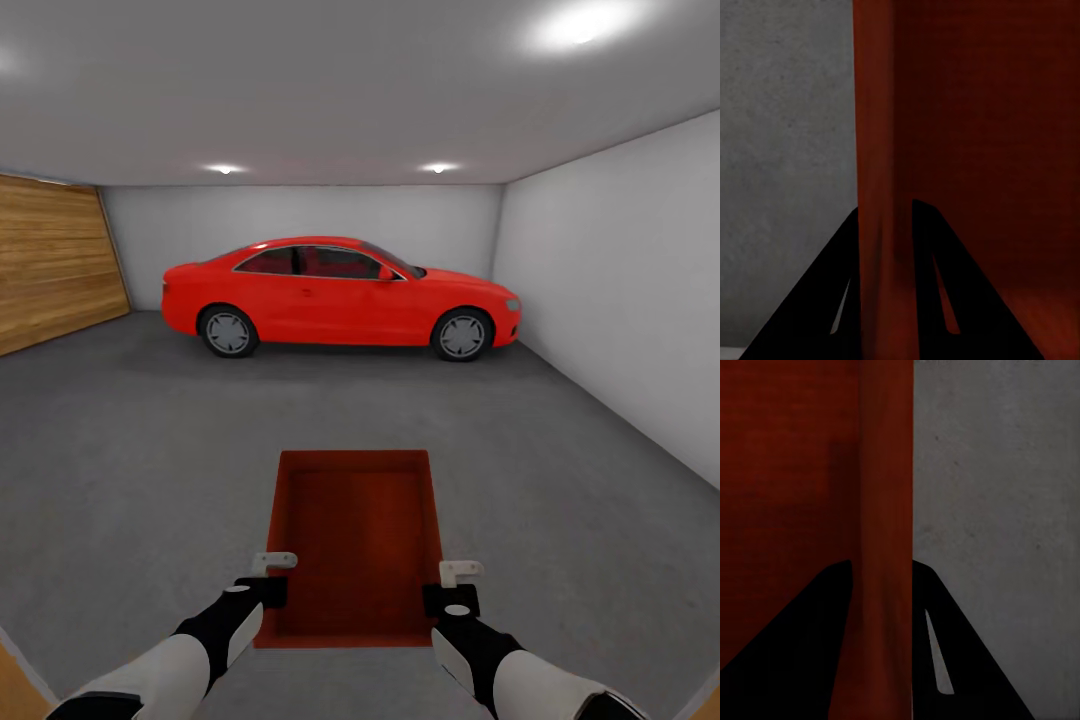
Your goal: Move the two storage containers from the living room to the garage. In the garage, place one container on the floor and stack the other container on top of it (either order is fine).
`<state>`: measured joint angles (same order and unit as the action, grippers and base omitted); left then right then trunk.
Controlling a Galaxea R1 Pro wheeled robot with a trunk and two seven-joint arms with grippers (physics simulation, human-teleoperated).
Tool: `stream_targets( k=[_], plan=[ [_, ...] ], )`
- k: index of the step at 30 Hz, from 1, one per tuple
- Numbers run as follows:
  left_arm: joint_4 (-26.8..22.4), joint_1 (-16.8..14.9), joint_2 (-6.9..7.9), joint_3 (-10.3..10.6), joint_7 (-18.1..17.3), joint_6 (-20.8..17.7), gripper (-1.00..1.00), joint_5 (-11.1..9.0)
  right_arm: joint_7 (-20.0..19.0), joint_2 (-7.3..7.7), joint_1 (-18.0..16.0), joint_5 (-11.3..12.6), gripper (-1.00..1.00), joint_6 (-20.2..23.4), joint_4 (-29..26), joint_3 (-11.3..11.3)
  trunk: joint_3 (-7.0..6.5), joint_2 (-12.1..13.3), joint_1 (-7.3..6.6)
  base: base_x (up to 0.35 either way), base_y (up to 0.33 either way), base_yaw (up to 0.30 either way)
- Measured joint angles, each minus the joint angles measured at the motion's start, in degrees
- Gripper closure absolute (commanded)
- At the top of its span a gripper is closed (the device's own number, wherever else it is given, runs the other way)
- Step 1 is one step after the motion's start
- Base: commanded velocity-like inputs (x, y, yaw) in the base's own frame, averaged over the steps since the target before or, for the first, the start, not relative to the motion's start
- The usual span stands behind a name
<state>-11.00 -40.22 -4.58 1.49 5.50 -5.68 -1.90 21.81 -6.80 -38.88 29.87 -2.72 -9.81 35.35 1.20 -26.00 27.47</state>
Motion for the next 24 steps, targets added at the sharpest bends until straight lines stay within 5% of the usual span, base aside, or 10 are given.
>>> stream_targets(
  k=[24],
  plan=[
    [0.0,0.0,0.00,0.0,0.0,0.0,1.00,0.0,0.0,0.00,0.0,-0.1,1.00,0.0,0.0,-0.1,0.00,0.0,0.00,0.322,0.000,0.000]
  ],
)
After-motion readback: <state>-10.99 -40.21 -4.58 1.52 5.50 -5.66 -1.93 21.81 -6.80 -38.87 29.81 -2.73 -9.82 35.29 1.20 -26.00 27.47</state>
